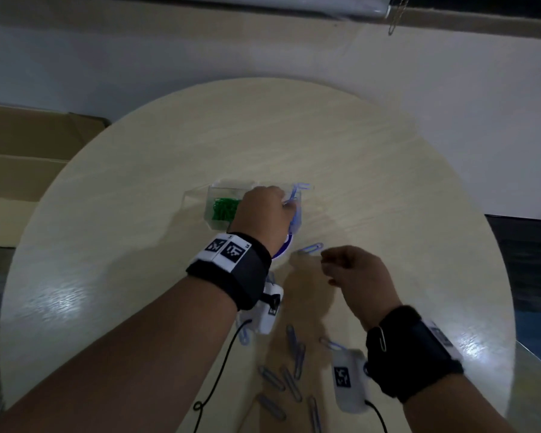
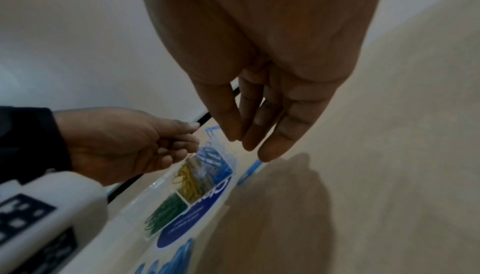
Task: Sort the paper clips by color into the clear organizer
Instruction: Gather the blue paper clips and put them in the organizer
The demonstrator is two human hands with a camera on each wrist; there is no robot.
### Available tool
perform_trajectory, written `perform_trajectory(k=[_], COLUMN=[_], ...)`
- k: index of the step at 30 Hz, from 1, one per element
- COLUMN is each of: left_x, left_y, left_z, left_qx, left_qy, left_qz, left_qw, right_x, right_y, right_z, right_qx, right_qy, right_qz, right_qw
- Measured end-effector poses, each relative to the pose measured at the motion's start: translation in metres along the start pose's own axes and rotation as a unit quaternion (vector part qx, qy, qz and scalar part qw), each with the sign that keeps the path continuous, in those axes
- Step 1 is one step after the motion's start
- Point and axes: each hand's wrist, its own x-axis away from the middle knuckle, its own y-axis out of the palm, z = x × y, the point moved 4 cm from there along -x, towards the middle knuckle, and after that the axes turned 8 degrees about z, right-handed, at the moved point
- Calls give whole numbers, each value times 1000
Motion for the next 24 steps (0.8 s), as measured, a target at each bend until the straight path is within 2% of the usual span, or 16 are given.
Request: perform_trajectory(k=[3,5,7,12,15,18,21,24], left_x=[4,13,30,94,115,119,119,112], left_y=[-7,-21,-35,-34,-20,-16,-14,-17], left_z=[-1,-3,-10,-64,-86,-96,-98,-94], left_qx=[47,80,53,-91,-105,-72,-59,-39], left_qy=[-8,-16,7,30,12,-12,-15,-46], left_qz=[37,66,72,-25,-65,-53,-35,-6], left_qw=[998,995,996,995,992,996,998,998], right_x=[6,14,21,6,-17,-31,-30,-22], right_y=[-11,-17,-22,-10,22,41,39,28], right_z=[10,13,17,-2,-24,-29,-25,-18], right_qx=[60,139,209,283,323,384,390,353], right_qy=[-26,-67,-124,-282,-348,-326,-234,-163], right_qz=[5,-7,-17,-3,-27,-51,-49,-47], right_qw=[998,988,970,917,880,862,889,920])
